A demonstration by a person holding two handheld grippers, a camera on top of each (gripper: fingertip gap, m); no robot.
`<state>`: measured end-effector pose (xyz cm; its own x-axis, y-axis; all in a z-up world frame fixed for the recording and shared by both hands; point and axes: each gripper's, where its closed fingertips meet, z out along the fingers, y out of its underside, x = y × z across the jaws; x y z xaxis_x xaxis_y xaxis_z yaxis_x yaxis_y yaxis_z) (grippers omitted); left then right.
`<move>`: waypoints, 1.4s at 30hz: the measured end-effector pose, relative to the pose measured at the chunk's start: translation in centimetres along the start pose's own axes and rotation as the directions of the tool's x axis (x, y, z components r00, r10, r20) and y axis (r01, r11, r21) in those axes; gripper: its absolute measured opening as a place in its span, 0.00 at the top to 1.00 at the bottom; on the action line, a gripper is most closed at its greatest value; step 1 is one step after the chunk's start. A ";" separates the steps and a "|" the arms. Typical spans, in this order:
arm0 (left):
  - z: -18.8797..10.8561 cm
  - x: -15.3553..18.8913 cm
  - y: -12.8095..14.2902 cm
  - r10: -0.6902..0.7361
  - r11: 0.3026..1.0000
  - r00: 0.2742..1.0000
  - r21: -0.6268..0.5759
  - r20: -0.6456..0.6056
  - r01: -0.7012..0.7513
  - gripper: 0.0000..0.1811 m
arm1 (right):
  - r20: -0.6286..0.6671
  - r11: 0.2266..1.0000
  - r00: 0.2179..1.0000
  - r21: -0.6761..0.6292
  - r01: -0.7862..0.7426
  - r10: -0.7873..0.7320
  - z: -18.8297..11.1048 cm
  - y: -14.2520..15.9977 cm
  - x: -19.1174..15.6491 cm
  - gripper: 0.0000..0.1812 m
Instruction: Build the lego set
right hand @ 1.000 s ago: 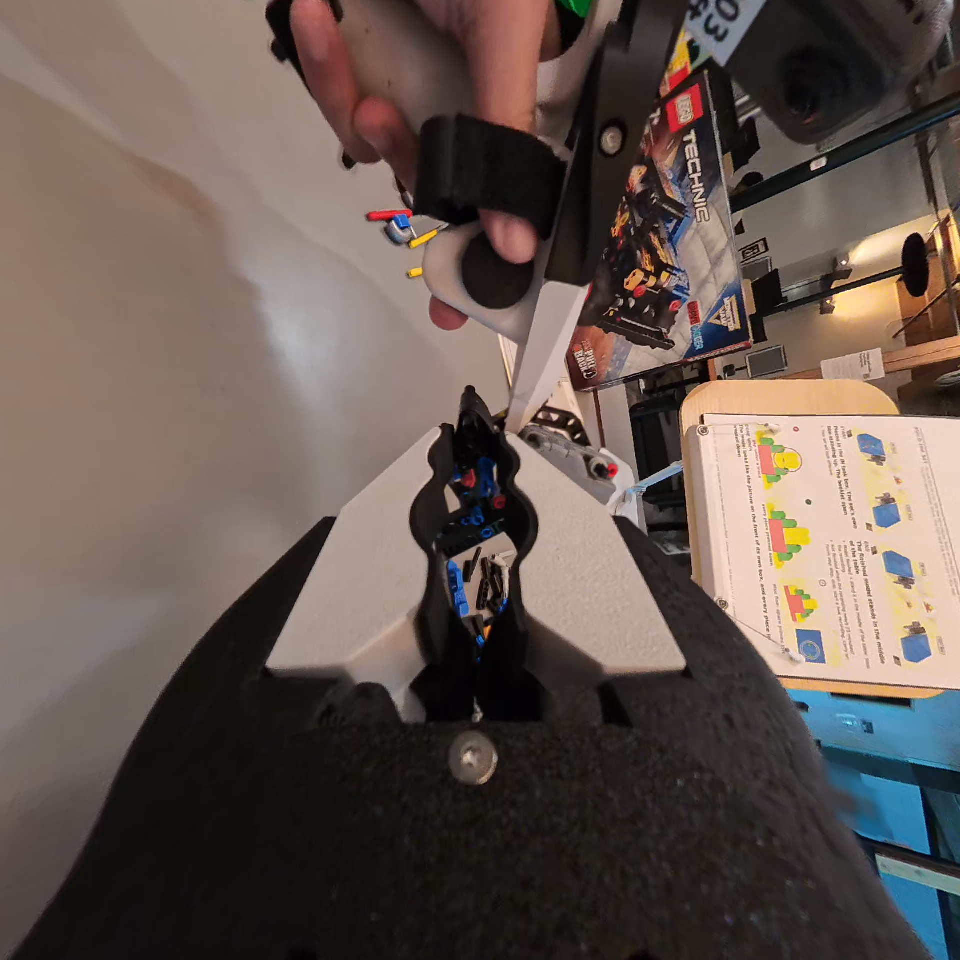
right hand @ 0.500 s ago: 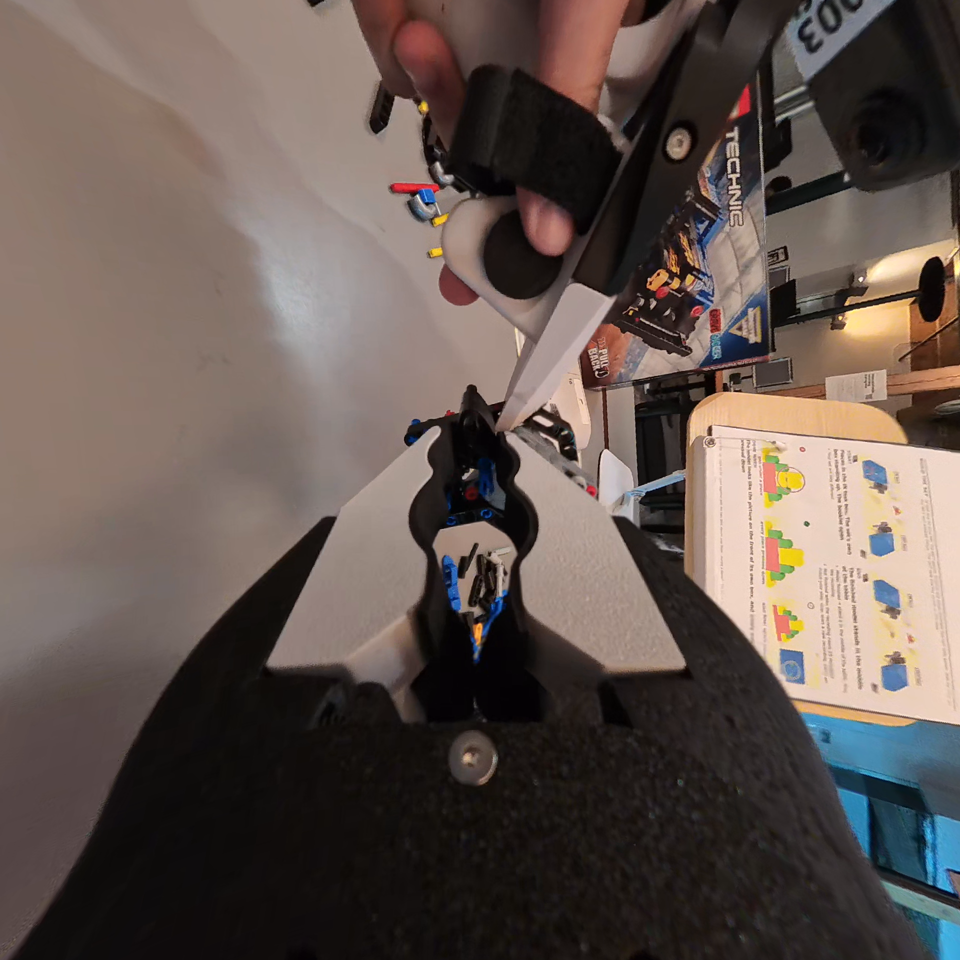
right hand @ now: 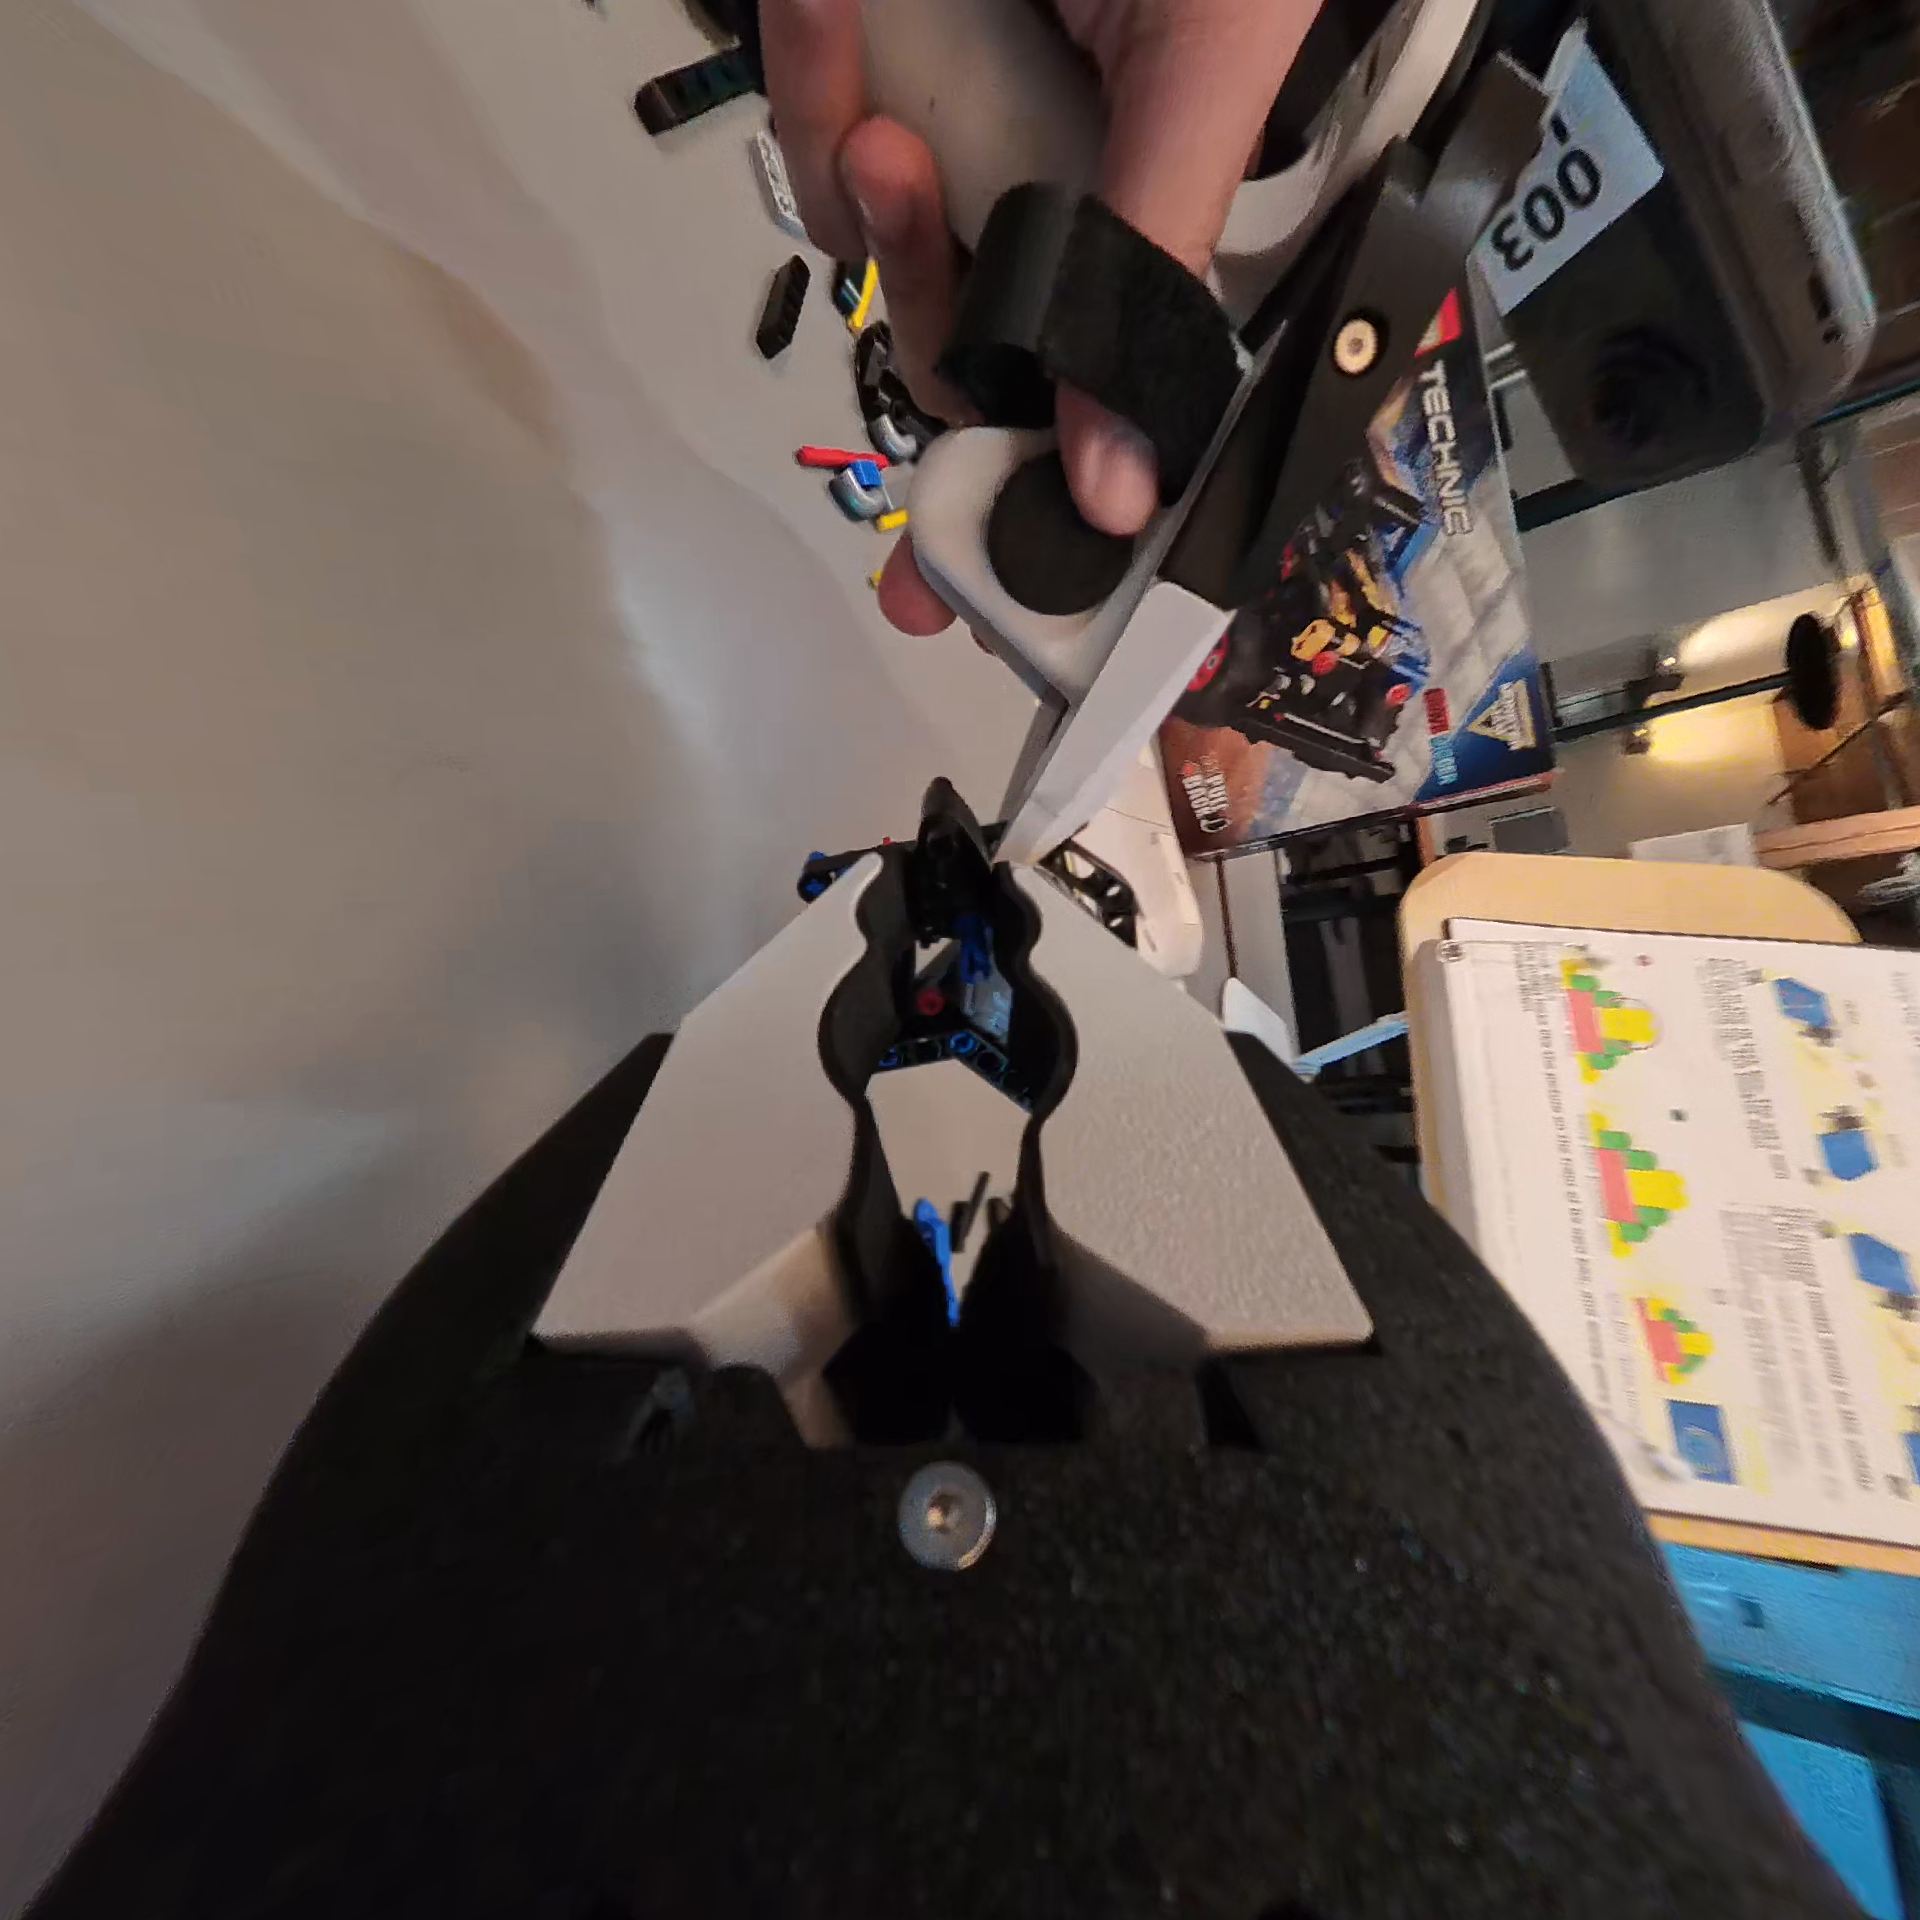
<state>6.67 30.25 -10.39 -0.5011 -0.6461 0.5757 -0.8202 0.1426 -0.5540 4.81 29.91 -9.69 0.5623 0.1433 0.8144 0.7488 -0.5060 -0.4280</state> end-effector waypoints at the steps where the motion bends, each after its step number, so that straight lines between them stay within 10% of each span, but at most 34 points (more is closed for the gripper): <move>1: 0.0 -0.1 0.1 0.002 1.000 1.000 -0.015 0.006 -0.001 0.96 | 0.006 1.000 1.000 0.008 -0.022 0.022 0.1 0.1 0.0 0.92; 9: 0.1 -1.6 0.0 0.058 0.963 0.996 -0.266 0.069 -0.038 0.96 | -0.017 0.988 0.988 -0.002 -0.154 0.154 1.5 0.9 0.1 0.92; 20: 2.1 -3.1 -0.7 0.091 0.674 0.988 -0.738 0.128 0.033 0.96 | -0.112 0.851 0.851 -0.058 -0.522 0.514 2.1 3.2 0.2 0.92; 31: 3.6 -3.4 -2.4 0.183 0.749 0.979 -0.658 0.094 -0.077 0.78 | -0.088 0.803 0.801 -0.016 -0.595 0.592 1.7 4.8 0.1 0.92; 38: 0.6 -2.5 -8.1 0.218 0.954 0.975 -0.200 -0.045 -0.222 0.66 | -0.118 0.774 0.766 0.060 -0.630 0.632 0.6 4.6 1.5 0.92; 42: -1.4 -2.7 -4.5 0.432 0.902 0.902 -0.040 0.021 -0.430 0.66 | -0.110 0.715 0.706 0.131 -0.687 0.699 0.1 4.6 1.9 0.92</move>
<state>11.31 32.38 -8.65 -0.8000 -0.5372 0.2673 -0.5349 0.4365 -0.7235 9.34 27.90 -10.13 0.8822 -0.3462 0.3193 0.1949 -0.3487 -0.9167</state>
